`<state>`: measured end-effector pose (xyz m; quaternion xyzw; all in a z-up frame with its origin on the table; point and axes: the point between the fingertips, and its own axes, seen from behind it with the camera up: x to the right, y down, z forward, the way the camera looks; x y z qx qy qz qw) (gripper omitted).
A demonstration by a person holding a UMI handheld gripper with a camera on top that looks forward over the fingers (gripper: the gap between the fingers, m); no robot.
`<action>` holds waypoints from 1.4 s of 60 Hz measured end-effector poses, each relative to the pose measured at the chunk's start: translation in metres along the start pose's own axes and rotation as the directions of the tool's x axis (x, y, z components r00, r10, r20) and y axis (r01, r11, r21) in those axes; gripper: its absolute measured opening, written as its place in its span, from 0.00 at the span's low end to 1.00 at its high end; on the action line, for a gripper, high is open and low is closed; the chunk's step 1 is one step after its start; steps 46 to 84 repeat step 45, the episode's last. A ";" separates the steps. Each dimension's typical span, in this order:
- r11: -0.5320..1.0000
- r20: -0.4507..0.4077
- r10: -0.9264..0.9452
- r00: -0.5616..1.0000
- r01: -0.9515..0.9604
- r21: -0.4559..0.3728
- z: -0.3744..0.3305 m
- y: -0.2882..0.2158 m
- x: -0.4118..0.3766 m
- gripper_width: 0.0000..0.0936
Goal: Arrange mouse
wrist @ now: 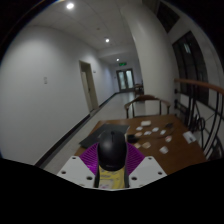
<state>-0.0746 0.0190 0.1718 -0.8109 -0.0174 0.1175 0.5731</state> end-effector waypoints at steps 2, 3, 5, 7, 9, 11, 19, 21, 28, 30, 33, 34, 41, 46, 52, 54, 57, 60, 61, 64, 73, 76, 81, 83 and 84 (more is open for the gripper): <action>0.999 0.009 0.012 1.000 -0.012 -0.035 0.015 0.020 -0.017 0.35; 0.998 0.005 0.016 1.000 -0.016 -0.057 0.020 0.031 -0.025 0.35; 0.994 -0.002 0.011 1.000 -0.011 -0.112 0.029 0.056 -0.037 0.35; 0.987 -0.013 -0.005 1.000 0.003 -0.163 0.037 0.082 -0.045 0.35; 0.979 -0.021 -0.041 0.999 0.036 -0.203 0.047 0.111 -0.049 0.35; 0.970 -0.023 -0.074 0.997 0.067 -0.233 0.054 0.133 -0.053 0.35; 0.942 -0.031 -0.103 0.994 0.087 -0.325 0.064 0.190 -0.059 0.36; 0.946 -0.036 -0.134 0.990 0.117 -0.301 0.067 0.187 -0.058 0.35; 0.925 -0.004 -0.199 0.980 0.187 -0.330 0.066 0.188 -0.056 0.50; 0.917 0.028 -0.206 0.978 0.203 -0.343 0.065 0.189 -0.059 0.53; 0.908 0.086 -0.208 0.974 0.225 -0.353 0.056 0.189 -0.065 0.70; 0.907 0.106 -0.210 0.972 0.235 -0.350 0.052 0.187 -0.066 0.76; 0.918 0.171 -0.243 0.955 0.284 -0.277 0.017 0.167 -0.061 0.90; 0.931 0.188 -0.232 0.954 0.274 -0.243 -0.008 0.158 -0.049 0.91; 0.931 0.188 -0.232 0.954 0.274 -0.243 -0.008 0.158 -0.049 0.91; 0.931 0.188 -0.232 0.954 0.274 -0.243 -0.008 0.158 -0.049 0.91; 0.931 0.188 -0.232 0.954 0.274 -0.243 -0.008 0.158 -0.049 0.91; 0.931 0.188 -0.232 0.954 0.274 -0.243 -0.008 0.158 -0.049 0.91; 0.931 0.188 -0.232 0.954 0.274 -0.243 -0.008 0.158 -0.049 0.91; 0.931 0.188 -0.232 0.954 0.274 -0.243 -0.008 0.158 -0.049 0.91; 0.931 0.188 -0.232 0.954 0.274 -0.243 -0.008 0.158 -0.049 0.91; 0.931 0.188 -0.232 0.954 0.274 -0.243 -0.008 0.158 -0.049 0.91; 0.931 0.188 -0.232 0.954 0.274 -0.243 -0.008 0.158 -0.049 0.91; 0.931 0.188 -0.232 0.954 0.274 -0.243 -0.008 0.158 -0.049 0.91; 0.931 0.188 -0.232 0.954 0.274 -0.243 -0.008 0.158 -0.049 0.91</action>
